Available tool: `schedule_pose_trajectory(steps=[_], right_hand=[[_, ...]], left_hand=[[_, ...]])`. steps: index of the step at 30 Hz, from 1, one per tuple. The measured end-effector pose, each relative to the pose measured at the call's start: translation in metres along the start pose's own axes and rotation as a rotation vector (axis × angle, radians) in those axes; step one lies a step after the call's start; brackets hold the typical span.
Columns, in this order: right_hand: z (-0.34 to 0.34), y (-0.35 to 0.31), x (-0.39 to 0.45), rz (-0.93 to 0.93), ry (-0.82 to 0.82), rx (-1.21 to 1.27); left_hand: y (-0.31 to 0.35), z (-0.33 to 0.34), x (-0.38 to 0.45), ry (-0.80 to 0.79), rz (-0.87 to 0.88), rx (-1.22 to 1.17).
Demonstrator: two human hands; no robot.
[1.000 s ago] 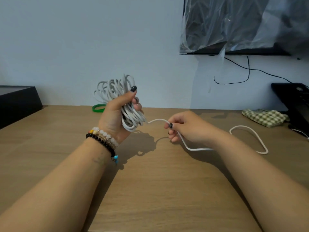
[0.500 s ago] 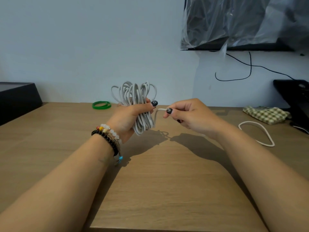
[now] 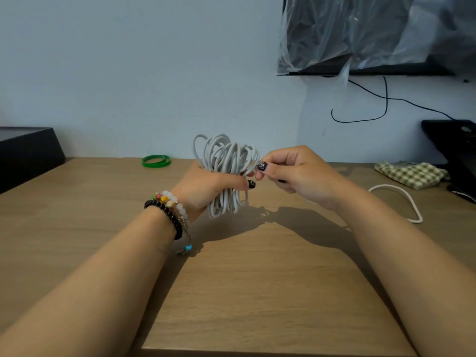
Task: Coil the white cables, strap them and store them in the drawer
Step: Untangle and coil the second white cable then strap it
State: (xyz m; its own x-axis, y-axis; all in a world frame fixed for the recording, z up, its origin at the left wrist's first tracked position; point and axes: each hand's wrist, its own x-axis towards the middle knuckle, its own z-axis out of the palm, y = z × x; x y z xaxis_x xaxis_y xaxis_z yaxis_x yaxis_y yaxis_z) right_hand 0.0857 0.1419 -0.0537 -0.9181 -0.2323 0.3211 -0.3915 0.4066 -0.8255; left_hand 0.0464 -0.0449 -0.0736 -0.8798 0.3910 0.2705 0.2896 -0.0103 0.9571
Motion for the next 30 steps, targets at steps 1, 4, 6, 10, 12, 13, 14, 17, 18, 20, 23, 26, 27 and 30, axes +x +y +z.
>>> schedule_pose_trajectory(steps=[1, 4, 6, 10, 12, 13, 14, 17, 18, 20, 23, 26, 27, 30], right_hand=[[0.0, 0.0, 0.0, 0.002, 0.002, 0.002], [0.0, 0.001, 0.0, 0.003, 0.014, 0.001], [-0.003, 0.001, -0.001, 0.021, 0.029, -0.018], [-0.012, 0.003, -0.002, 0.088, 0.038, 0.015], [-0.018, 0.005, -0.002, 0.127, 0.049, 0.024], [-0.02, 0.005, -0.002, 0.15, 0.056, 0.012], [-0.021, 0.006, -0.002, 0.171, 0.063, -0.001], [-0.02, 0.01, -0.001, 0.215, 0.089, -0.056], [-0.019, 0.011, 0.0, 0.224, 0.109, -0.093], [-0.016, 0.013, 0.001, 0.223, 0.165, -0.19], [-0.012, 0.014, 0.005, 0.197, 0.243, -0.281], [-0.006, 0.014, 0.008, 0.147, 0.284, -0.3], [-0.004, 0.013, 0.009, 0.123, 0.297, -0.297], [0.002, 0.006, 0.008, 0.028, 0.344, -0.255]], left_hand=[[0.0, 0.0, 0.0, -0.001, 0.005, 0.018], [0.001, 0.0, 0.0, -0.029, 0.011, 0.018], [-0.001, 0.001, 0.0, -0.075, -0.004, -0.016], [-0.002, 0.004, -0.003, -0.076, -0.034, -0.13], [-0.001, 0.003, -0.002, -0.009, -0.076, -0.238], [0.0, 0.002, -0.001, 0.025, -0.094, -0.295], [0.001, 0.001, 0.0, 0.043, -0.099, -0.334], [0.004, -0.004, -0.001, 0.03, -0.108, -0.346], [0.002, -0.006, 0.0, 0.013, -0.102, -0.292], [0.0, -0.007, -0.001, -0.049, -0.077, -0.077], [0.001, 0.003, -0.006, -0.198, -0.036, 0.358], [0.0, 0.012, -0.005, -0.232, 0.007, 0.542], [-0.001, 0.013, -0.004, -0.225, 0.016, 0.55], [-0.004, 0.013, -0.002, -0.194, 0.029, 0.57]])
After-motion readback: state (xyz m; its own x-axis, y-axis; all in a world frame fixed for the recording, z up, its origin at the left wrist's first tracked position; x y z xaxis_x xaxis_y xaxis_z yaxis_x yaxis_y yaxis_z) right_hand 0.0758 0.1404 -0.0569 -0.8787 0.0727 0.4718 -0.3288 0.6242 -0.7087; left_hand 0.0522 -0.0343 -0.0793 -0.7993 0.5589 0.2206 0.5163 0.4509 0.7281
